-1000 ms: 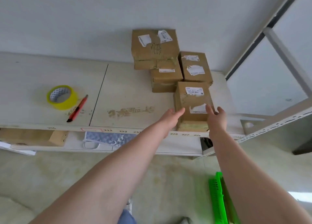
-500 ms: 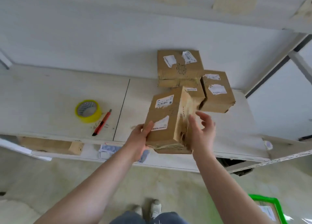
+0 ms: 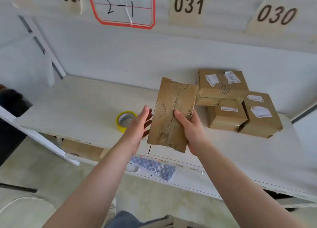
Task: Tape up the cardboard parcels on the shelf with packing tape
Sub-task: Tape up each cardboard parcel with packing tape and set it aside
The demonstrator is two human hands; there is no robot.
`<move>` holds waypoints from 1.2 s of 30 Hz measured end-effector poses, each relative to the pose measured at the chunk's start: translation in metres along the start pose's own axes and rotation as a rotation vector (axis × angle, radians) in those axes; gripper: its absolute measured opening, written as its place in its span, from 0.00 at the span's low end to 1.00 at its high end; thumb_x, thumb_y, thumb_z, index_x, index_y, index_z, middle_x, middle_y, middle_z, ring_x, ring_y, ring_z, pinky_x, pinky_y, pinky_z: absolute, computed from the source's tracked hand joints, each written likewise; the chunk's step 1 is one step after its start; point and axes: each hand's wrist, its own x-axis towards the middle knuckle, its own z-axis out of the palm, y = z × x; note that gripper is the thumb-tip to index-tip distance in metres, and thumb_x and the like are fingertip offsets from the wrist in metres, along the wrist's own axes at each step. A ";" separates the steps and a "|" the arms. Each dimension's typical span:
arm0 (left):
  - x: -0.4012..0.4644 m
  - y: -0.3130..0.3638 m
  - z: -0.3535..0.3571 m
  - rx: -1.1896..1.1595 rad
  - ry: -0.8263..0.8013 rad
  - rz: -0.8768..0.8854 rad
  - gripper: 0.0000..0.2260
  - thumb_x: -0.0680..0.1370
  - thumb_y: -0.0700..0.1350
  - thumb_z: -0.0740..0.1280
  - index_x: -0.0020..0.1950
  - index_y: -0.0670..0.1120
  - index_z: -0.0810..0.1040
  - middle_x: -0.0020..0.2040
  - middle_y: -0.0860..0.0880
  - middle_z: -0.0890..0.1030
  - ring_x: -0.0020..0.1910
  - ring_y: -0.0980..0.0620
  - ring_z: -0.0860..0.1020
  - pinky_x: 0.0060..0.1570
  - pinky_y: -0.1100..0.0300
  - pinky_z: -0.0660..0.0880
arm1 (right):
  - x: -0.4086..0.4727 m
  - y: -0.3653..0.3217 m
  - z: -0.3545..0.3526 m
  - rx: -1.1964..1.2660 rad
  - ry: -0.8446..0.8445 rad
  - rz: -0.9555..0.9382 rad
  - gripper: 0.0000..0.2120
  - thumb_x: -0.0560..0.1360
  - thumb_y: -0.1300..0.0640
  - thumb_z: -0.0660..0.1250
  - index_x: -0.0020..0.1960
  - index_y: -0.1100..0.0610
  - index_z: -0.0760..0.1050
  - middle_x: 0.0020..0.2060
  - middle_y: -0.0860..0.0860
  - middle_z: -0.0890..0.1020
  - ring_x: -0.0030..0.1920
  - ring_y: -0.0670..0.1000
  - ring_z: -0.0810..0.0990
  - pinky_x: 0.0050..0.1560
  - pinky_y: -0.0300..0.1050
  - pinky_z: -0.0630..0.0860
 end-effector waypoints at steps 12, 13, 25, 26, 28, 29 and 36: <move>0.044 0.037 -0.192 -0.005 -0.214 -0.236 0.26 0.79 0.65 0.54 0.63 0.49 0.79 0.58 0.48 0.84 0.57 0.52 0.82 0.57 0.54 0.77 | 0.036 0.017 0.142 -0.059 0.007 0.083 0.28 0.65 0.40 0.72 0.64 0.47 0.75 0.57 0.50 0.83 0.55 0.50 0.82 0.57 0.47 0.77; 0.047 0.039 -0.203 -0.041 -0.238 -0.278 0.25 0.81 0.64 0.52 0.62 0.49 0.80 0.56 0.48 0.85 0.54 0.52 0.83 0.53 0.56 0.78 | 0.035 0.020 0.156 0.011 -0.012 0.112 0.26 0.65 0.41 0.71 0.61 0.47 0.77 0.53 0.49 0.85 0.52 0.49 0.83 0.56 0.49 0.78; 0.068 0.051 -0.318 0.155 -0.156 -0.248 0.18 0.79 0.58 0.64 0.64 0.50 0.79 0.55 0.53 0.83 0.53 0.52 0.81 0.55 0.53 0.76 | 0.076 0.067 0.288 -0.200 0.204 0.234 0.35 0.78 0.40 0.64 0.79 0.48 0.54 0.71 0.49 0.69 0.68 0.52 0.71 0.60 0.42 0.67; 0.068 0.047 -0.325 0.225 -0.092 -0.216 0.17 0.78 0.55 0.67 0.64 0.50 0.78 0.56 0.52 0.83 0.56 0.50 0.80 0.60 0.49 0.76 | 0.080 0.071 0.298 -0.219 0.161 0.270 0.34 0.79 0.39 0.61 0.79 0.47 0.52 0.73 0.49 0.67 0.71 0.53 0.67 0.62 0.44 0.64; 0.073 0.039 -0.338 0.321 0.095 -0.146 0.17 0.78 0.53 0.70 0.65 0.50 0.77 0.58 0.51 0.82 0.59 0.48 0.79 0.64 0.45 0.74 | 0.090 0.080 0.308 -0.204 0.094 0.294 0.29 0.80 0.38 0.56 0.79 0.45 0.55 0.73 0.47 0.67 0.72 0.52 0.65 0.65 0.46 0.62; 0.076 0.035 -0.345 0.332 0.145 -0.135 0.18 0.78 0.53 0.70 0.66 0.49 0.76 0.59 0.51 0.81 0.60 0.47 0.78 0.64 0.46 0.74 | 0.095 0.085 0.308 -0.235 0.096 0.273 0.26 0.82 0.40 0.55 0.77 0.47 0.60 0.70 0.46 0.69 0.69 0.51 0.67 0.63 0.46 0.62; 0.102 0.011 -0.361 0.524 0.304 -0.171 0.18 0.80 0.49 0.68 0.68 0.45 0.74 0.62 0.48 0.78 0.59 0.48 0.75 0.53 0.55 0.69 | 0.124 0.145 0.248 -1.274 0.103 0.074 0.15 0.78 0.53 0.65 0.62 0.58 0.74 0.59 0.56 0.78 0.62 0.58 0.74 0.65 0.48 0.64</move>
